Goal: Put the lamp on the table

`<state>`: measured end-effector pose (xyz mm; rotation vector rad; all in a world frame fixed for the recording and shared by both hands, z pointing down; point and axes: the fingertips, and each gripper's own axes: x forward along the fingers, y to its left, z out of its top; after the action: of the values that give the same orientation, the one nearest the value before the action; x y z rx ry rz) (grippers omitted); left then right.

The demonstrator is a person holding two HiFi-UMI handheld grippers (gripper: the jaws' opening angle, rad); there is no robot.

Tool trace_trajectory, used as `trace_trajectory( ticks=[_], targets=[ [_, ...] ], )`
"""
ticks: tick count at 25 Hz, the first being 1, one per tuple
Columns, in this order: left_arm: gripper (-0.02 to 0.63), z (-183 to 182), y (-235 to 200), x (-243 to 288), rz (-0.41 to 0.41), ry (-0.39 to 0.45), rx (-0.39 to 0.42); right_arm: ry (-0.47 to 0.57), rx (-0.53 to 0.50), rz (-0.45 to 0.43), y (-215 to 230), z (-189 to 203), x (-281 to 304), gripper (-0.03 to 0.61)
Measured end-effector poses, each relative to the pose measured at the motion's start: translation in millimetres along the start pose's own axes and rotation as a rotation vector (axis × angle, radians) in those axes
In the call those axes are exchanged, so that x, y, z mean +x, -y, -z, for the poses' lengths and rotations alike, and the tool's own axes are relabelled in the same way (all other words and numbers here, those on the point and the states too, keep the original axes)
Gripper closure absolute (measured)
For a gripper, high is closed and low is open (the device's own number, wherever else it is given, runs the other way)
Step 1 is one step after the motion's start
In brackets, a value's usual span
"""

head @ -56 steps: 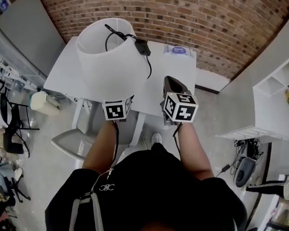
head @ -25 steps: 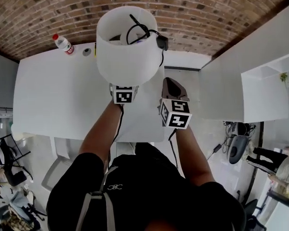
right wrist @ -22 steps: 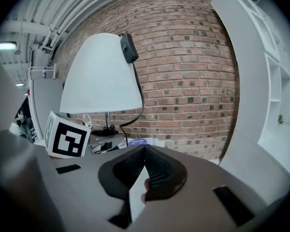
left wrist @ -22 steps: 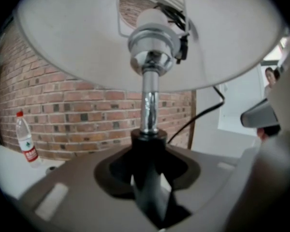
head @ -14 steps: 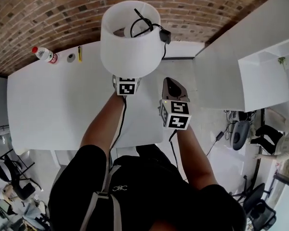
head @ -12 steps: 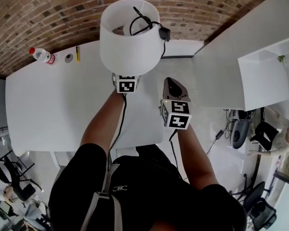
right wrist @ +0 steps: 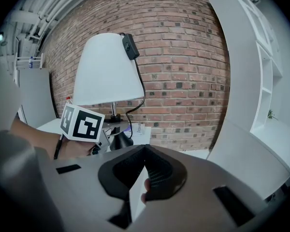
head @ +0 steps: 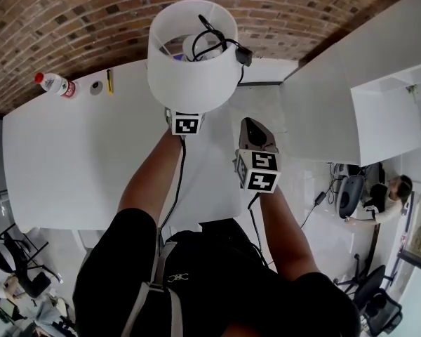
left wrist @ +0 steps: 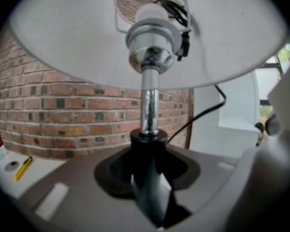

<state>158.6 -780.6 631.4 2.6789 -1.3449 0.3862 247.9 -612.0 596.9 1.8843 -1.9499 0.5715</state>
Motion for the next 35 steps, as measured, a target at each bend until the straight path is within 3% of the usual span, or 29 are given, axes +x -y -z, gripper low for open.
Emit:
trace_trajectory(
  ticks=[13, 18, 23, 26, 28, 33, 35],
  targets=[
    [0.48, -4, -2, 2, -0.009, 0.092, -0.005, -0.024, 0.004, 0.001, 9, 14, 12, 0.581],
    [0.474, -1, 0, 1, -0.023, 0.065, 0.028, -0.028, 0.047, -0.021, 8, 12, 17, 0.581],
    [0.425, 12, 3, -14, -0.028, 0.011, 0.05, -0.048, 0.14, -0.087, 2, 9, 17, 0.581],
    [0.426, 15, 2, -35, -0.044, -0.007, 0.011, -0.041, 0.119, -0.11, -4, 5, 12, 0.581],
    [0.441, 13, 1, -54, -0.057, -0.009, -0.03, -0.026, 0.104, -0.146, -13, -1, 8, 0.581],
    [0.61, 11, -4, -102, -0.109, -0.053, -0.045, 0.013, 0.103, -0.193, -36, -20, -7, 0.581],
    [0.612, 11, -2, -122, -0.121, -0.068, -0.048, 0.024, 0.087, -0.197, -45, -25, -15, 0.581]
  ],
)
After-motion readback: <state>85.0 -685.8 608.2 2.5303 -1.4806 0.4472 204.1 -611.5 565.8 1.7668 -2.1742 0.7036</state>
